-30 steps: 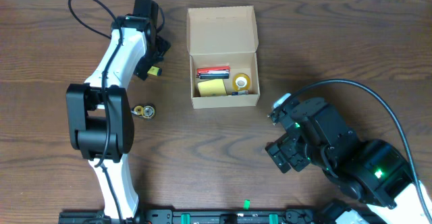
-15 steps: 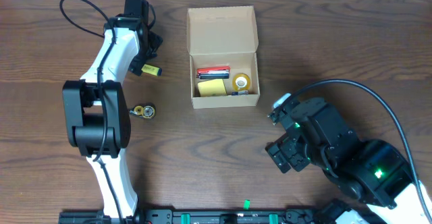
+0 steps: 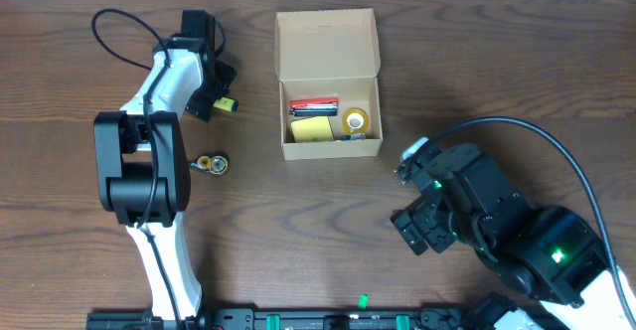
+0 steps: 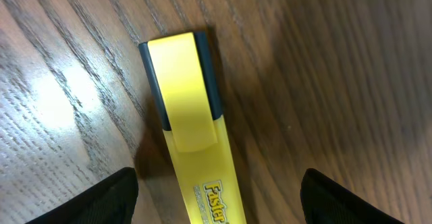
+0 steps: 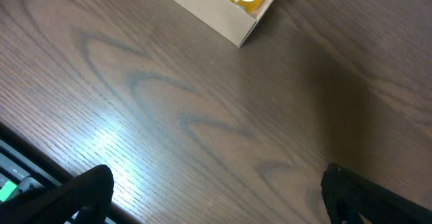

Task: Pack container
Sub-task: 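Grasp the yellow highlighter with the left gripper and lift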

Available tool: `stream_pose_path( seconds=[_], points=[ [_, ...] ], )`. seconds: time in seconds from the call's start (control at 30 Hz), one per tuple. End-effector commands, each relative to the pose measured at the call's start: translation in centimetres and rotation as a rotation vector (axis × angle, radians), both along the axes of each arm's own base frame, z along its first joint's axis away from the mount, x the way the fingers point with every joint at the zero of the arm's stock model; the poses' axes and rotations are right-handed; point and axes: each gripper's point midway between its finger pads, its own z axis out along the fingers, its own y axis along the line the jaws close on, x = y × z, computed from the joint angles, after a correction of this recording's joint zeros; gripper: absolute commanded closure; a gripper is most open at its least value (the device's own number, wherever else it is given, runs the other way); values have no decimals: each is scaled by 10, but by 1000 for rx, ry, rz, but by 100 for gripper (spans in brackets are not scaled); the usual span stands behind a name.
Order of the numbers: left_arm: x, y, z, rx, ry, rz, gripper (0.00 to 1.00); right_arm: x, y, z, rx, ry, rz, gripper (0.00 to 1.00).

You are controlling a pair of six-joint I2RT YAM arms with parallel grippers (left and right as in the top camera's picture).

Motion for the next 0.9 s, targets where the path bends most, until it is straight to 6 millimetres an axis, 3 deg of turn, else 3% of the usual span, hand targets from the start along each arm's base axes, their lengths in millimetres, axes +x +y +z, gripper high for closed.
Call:
stream_pose_path(
  seconds=[0.0,0.2,0.47,0.87],
  points=[
    [-8,1,-14,-1,29,11,23,1,-1,0,-8,-3,5,1],
    [-9,1,-17,-5,27,10,31,1,-1,0,-8,-3,5,1],
    [-10,-6,-17,-46,35,4,51,1,-1,0,-8,-3,5,1],
    [-35,-9,-21,-92,136,60,71,1,-1,0,-8,-3,5,1]
  ],
)
